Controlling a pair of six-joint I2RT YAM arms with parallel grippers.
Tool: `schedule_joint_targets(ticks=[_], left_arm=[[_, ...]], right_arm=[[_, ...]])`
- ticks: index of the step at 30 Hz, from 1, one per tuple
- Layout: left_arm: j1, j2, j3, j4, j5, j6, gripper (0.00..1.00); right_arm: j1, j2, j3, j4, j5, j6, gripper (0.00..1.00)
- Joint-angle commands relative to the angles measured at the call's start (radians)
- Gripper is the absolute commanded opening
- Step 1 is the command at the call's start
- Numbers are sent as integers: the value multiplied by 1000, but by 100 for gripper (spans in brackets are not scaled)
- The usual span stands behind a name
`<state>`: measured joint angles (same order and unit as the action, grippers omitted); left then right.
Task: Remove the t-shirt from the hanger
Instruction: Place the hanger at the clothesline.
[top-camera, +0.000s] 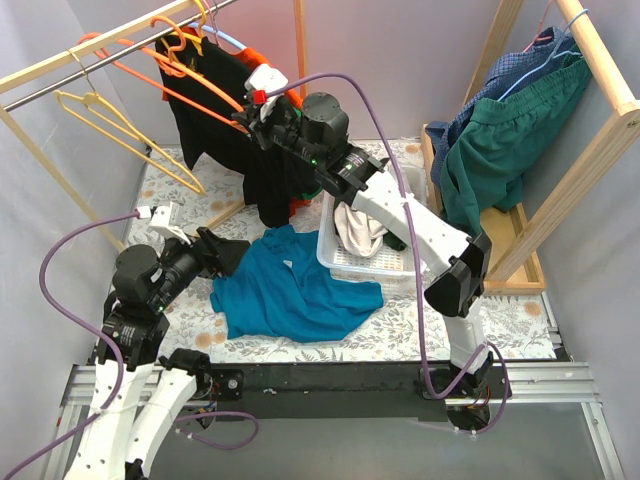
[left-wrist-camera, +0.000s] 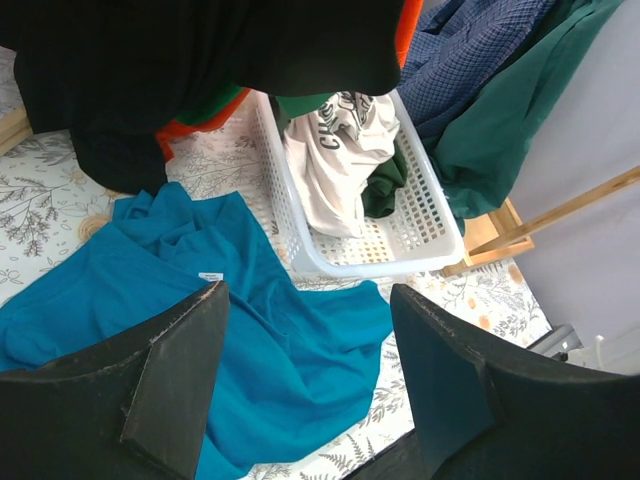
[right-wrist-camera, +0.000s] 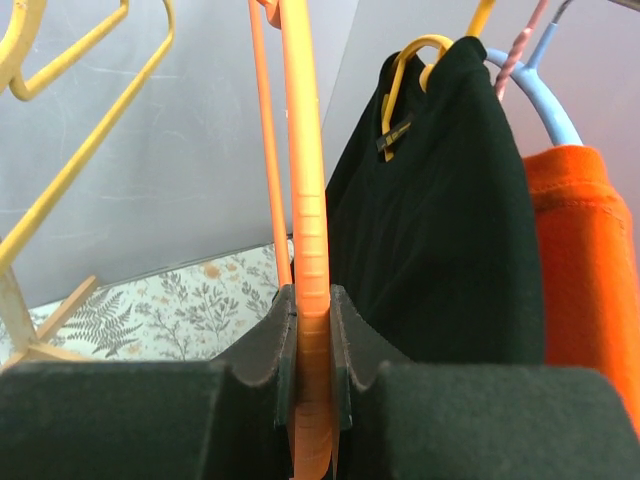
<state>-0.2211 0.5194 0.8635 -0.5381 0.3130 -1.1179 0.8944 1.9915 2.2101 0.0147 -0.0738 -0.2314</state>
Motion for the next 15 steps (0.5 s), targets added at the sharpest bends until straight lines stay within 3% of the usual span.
schedule_joint_targets(ticks=[1,15], left_arm=[[-1,-18,26,4,24,-19,65],[-3,-32,28,3,38,-33,65]], right_arm=[[17,30,109,191,31,12,1],[31,190,163,398,68,15,1]])
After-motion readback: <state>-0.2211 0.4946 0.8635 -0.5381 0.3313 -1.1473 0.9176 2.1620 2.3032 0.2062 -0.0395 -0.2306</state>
